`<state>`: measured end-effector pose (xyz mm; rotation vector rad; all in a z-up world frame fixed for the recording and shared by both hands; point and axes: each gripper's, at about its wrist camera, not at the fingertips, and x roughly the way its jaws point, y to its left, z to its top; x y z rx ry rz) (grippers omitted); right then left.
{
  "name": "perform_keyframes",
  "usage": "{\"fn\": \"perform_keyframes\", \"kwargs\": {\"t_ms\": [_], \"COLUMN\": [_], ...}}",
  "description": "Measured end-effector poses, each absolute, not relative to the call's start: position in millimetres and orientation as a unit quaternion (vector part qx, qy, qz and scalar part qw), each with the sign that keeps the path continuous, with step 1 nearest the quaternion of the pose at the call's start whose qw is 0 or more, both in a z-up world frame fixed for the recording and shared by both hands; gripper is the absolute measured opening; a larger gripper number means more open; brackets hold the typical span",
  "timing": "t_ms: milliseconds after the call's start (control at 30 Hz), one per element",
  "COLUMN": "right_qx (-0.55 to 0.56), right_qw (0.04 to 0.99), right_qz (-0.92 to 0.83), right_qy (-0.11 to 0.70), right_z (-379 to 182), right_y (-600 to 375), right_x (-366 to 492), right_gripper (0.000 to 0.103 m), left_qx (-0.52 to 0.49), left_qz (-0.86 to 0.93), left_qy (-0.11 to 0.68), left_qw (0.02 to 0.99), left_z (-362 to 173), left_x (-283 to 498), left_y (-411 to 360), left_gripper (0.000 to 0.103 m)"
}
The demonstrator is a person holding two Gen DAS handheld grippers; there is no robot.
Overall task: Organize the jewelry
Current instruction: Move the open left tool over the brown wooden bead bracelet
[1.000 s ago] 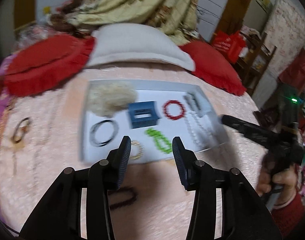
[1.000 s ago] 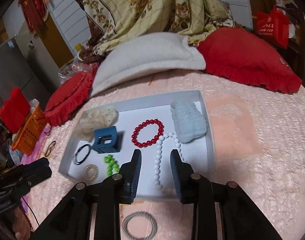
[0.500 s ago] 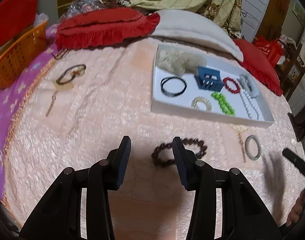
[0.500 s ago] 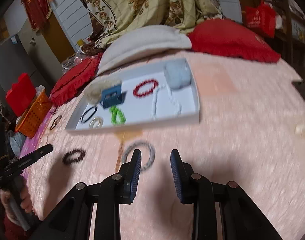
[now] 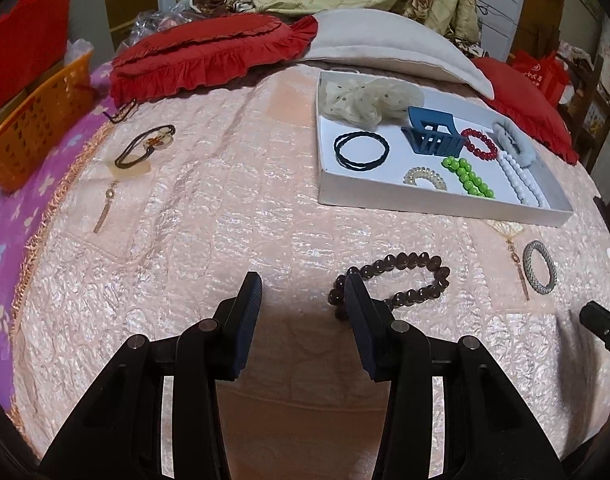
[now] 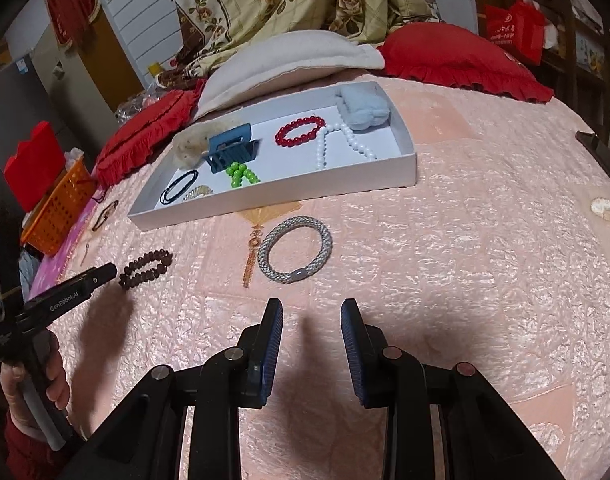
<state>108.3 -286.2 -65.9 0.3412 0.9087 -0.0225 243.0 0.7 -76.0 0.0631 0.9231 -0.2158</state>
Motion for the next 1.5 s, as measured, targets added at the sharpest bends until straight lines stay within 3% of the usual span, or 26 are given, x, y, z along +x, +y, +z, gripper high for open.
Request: {"fn": "perform_keyframes", "kwargs": {"t_ms": [233, 1267, 1500], "right_qx": [0.155, 0.177, 0.17], "right_qw": [0.88, 0.875, 0.87], "right_qz": [-0.019, -0.03, -0.017], "right_qy": [0.448, 0.449, 0.463], "right_z": [-67.0, -48.8, -59.0], "right_y": [-278.4, -291.6, -317.9], "right_x": [114.9, 122.0, 124.7], "right_gripper": [0.029, 0.029, 0.029], "left_qx": [0.059, 0.012, 0.05], "left_qz": [-0.108, -0.084, -0.054], "left_qy": [0.44, 0.471, 0.493], "left_qw": [0.89, 0.878, 0.867], "left_z": [-76.8, -88.2, -81.6], "left_x": [237.9, 243.8, 249.1], "left_y": [-8.3, 23.5, 27.9], "left_gripper": [0.042, 0.042, 0.042]}}
